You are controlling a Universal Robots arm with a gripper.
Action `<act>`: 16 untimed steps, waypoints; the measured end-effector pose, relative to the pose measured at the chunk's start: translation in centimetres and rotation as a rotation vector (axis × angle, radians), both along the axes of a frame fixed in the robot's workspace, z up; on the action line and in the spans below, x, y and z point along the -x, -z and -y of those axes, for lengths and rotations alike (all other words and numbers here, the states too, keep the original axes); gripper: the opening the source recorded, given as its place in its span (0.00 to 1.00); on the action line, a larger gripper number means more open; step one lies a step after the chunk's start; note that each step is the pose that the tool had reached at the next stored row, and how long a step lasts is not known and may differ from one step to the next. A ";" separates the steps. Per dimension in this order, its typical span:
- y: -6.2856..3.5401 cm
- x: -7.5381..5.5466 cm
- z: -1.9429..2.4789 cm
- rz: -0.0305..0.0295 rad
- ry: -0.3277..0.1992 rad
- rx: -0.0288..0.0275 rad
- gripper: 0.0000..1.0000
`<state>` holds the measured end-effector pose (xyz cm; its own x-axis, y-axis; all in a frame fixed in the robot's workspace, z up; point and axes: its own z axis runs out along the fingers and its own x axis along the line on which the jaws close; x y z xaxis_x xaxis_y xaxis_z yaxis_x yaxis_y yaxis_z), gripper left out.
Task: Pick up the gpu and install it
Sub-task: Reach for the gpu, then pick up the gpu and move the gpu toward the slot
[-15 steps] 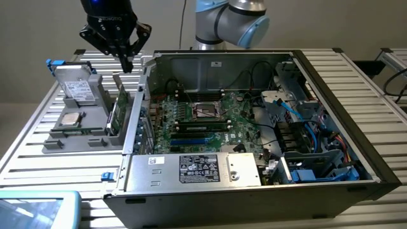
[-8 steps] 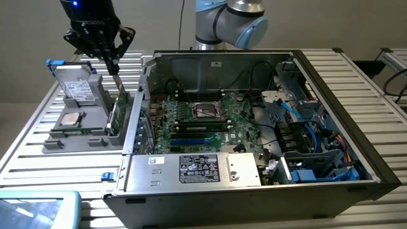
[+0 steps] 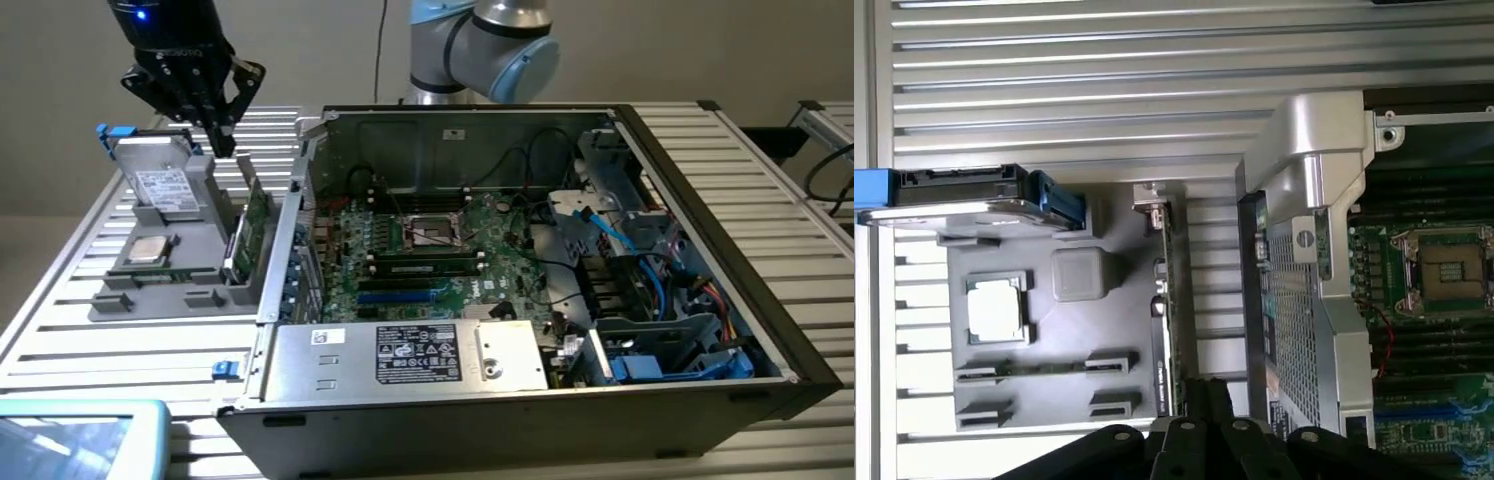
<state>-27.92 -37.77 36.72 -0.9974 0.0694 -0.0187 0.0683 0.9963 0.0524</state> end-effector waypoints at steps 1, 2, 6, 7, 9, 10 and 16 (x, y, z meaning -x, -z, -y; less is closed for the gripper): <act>0.19 0.0 -0.11 0.0000 -0.001 0.0002 0.12; 0.38 0.0 -0.21 0.0000 -0.003 0.0002 0.12; 0.96 0.0 -0.58 -0.0001 -0.015 0.0002 0.12; 0.97 0.0 -0.58 0.0002 -0.016 0.0001 0.12; 0.97 0.0 -0.58 0.0000 -0.017 0.0001 0.12; 0.97 0.0 -0.58 0.0000 -0.017 0.0002 0.12; 0.97 0.0 -0.59 0.0000 -0.018 0.0002 0.12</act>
